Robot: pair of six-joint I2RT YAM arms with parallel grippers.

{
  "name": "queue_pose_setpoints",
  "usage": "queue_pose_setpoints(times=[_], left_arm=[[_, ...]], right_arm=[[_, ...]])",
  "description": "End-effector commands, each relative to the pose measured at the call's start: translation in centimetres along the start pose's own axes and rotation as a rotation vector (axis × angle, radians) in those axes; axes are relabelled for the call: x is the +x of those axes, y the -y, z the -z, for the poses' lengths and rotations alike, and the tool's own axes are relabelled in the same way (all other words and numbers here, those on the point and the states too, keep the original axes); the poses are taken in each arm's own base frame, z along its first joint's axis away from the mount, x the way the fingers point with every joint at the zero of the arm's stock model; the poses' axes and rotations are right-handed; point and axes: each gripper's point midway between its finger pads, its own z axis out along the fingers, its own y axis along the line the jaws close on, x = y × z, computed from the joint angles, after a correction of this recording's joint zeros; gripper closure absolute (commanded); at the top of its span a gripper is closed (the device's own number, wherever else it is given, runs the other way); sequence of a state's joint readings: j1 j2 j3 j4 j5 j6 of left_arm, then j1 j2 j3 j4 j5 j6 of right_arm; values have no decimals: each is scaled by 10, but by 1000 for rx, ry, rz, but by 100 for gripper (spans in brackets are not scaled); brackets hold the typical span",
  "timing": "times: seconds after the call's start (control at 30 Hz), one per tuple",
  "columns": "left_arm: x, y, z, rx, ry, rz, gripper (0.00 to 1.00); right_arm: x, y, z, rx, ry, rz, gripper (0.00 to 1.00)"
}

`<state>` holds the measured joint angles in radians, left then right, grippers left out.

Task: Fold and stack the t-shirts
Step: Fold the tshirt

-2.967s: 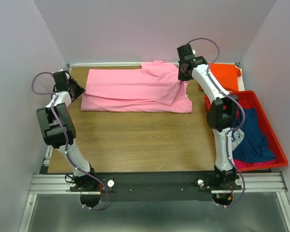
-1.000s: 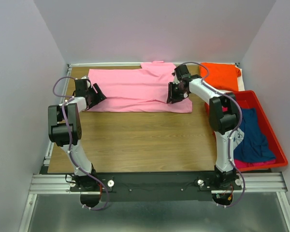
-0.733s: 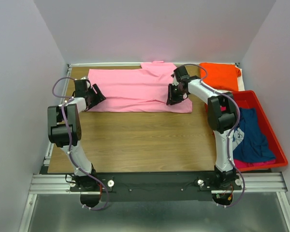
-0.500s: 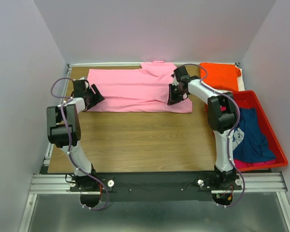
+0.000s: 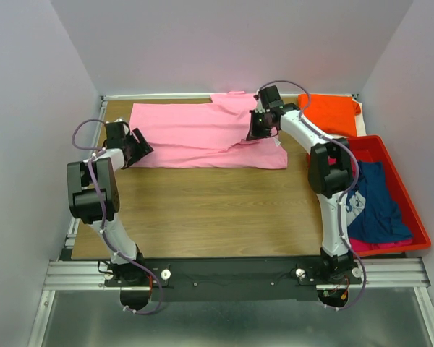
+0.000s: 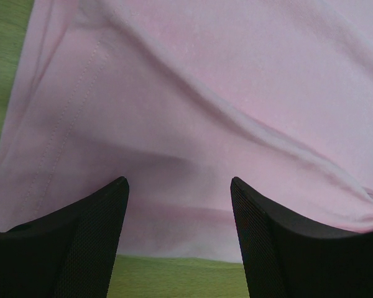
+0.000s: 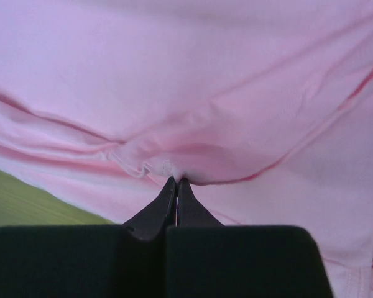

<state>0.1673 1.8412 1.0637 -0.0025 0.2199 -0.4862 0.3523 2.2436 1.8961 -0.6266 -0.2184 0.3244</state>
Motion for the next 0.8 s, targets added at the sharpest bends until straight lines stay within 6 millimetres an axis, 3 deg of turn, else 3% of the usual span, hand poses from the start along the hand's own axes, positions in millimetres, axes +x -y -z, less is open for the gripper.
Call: queue_pose_setpoints(times=[0.0, 0.13, 0.23, 0.53, 0.77], left_arm=[[3, -13, 10, -34, -2, -7, 25], [5, -21, 14, -48, -1, -4, 25], [8, -23, 15, -53, -6, -4, 25], [16, -26, 16, -53, -18, -2, 25], [19, -26, 14, -46, -29, 0, 25]], right_arm=[[-12, -10, -19, -34, 9, 9, 100], [-29, -14, -36, -55, 38, 21, 100], [-46, -22, -38, -78, 75, 35, 100], [-50, -25, -55, -103, 81, 66, 97], [-47, -41, -62, -131, 78, 111, 96]])
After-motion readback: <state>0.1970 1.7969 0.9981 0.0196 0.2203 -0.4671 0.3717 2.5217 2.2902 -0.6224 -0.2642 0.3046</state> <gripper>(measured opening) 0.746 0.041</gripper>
